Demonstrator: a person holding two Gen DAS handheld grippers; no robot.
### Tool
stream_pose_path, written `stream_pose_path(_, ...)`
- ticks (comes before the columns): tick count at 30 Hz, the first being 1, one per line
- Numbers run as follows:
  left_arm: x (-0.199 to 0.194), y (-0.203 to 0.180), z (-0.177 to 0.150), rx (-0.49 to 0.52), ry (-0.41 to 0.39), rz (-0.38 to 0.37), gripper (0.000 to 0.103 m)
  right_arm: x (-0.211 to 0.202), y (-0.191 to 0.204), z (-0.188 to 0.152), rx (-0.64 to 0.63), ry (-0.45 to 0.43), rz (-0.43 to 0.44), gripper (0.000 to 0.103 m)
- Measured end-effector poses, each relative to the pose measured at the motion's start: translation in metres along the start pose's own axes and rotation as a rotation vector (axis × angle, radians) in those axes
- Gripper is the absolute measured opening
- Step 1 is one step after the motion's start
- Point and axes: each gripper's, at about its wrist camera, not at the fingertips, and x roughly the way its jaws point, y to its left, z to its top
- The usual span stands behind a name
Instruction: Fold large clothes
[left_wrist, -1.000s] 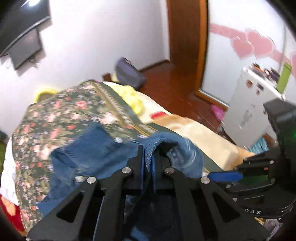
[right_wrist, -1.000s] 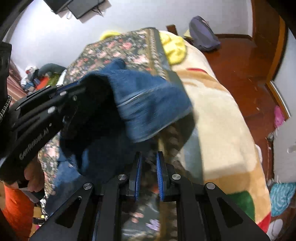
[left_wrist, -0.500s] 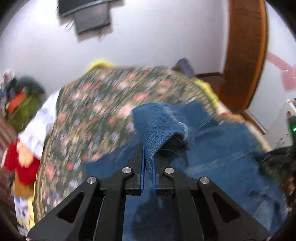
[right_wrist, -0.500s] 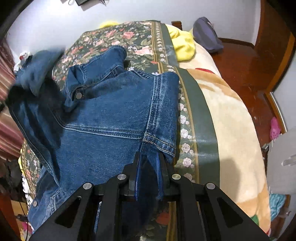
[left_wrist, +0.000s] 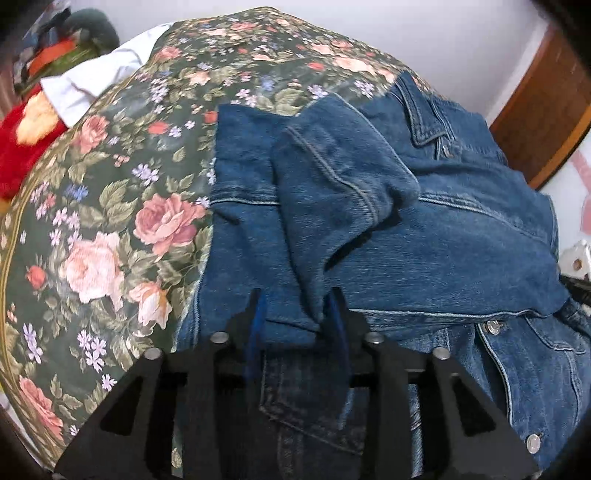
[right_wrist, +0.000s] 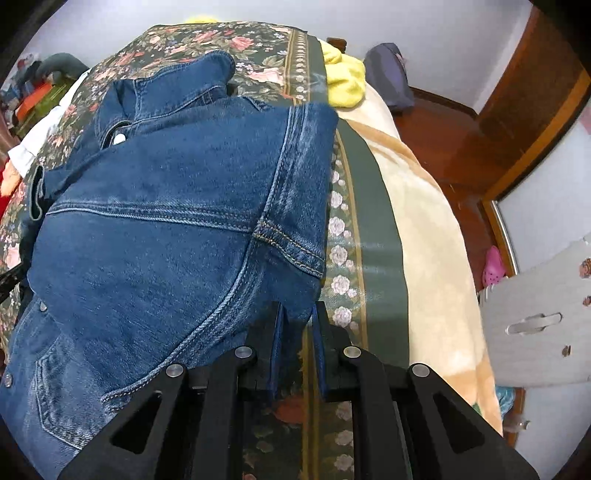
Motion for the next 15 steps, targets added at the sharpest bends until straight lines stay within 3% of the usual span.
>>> stream_pose_path(3, 0.000, 0.006, -0.001, -0.003, 0.012, -0.003, 0.049, 0.002, -0.002, -0.002, 0.011, 0.000, 0.005, 0.012)
stream_pose_path(8, -0.009, 0.007, 0.002, 0.057, 0.002, 0.027, 0.049, 0.004, 0.001, -0.004, -0.013, -0.006, -0.017, 0.013)
stream_pose_path(15, -0.002, -0.015, 0.040, 0.106, -0.013, 0.050, 0.051, 0.003, -0.001, -0.011, 0.007, -0.011, -0.006, 0.013)
